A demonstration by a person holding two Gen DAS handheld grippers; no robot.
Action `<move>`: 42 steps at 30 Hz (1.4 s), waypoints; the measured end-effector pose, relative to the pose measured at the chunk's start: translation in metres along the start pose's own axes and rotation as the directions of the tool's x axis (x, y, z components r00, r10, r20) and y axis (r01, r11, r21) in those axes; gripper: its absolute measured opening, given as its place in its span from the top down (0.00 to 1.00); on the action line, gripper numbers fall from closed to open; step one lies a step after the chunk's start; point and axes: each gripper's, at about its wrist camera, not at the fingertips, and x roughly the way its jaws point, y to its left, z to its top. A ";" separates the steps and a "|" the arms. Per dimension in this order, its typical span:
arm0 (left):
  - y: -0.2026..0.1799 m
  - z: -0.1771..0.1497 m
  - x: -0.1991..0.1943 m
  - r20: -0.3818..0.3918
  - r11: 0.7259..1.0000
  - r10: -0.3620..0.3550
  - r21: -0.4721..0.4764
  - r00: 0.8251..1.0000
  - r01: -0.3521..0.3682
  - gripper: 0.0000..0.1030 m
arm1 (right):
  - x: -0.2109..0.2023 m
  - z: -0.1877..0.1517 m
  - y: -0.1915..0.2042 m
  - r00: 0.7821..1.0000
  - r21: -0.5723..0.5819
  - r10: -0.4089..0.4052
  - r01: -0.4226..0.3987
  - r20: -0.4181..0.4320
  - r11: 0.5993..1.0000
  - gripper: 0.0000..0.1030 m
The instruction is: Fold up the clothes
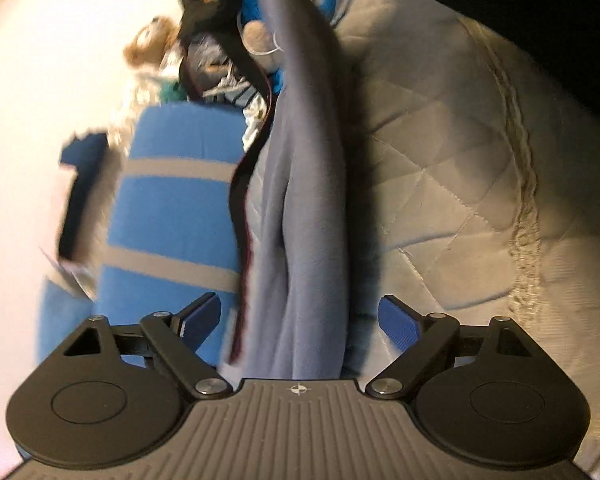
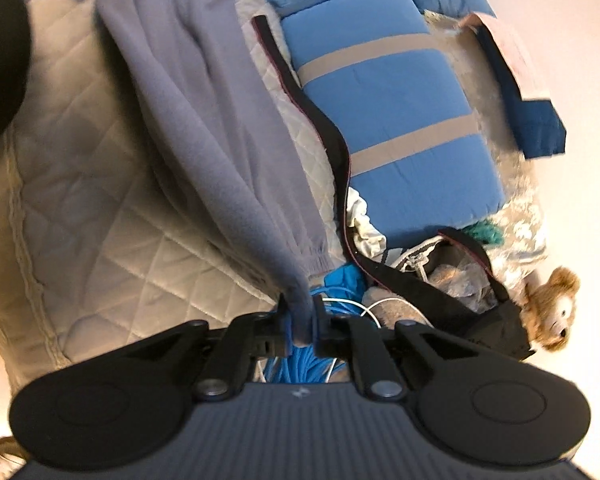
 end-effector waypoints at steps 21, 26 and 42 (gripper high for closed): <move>0.031 0.014 0.010 -0.135 0.971 0.232 -0.023 0.963 -0.238 0.66 | -0.001 -0.015 0.009 0.997 0.104 0.073 -0.071 -0.014 0.992 0.91; 0.025 0.009 0.002 -0.128 0.989 0.140 -0.024 0.982 -0.144 0.89 | -0.001 -0.019 0.023 0.995 0.101 0.099 -0.097 -0.016 0.990 0.91; 0.027 0.002 -0.043 -0.123 0.908 -0.396 -0.198 0.910 0.369 0.99 | 0.004 -0.047 0.067 0.990 0.053 0.135 -0.132 -0.051 0.990 0.92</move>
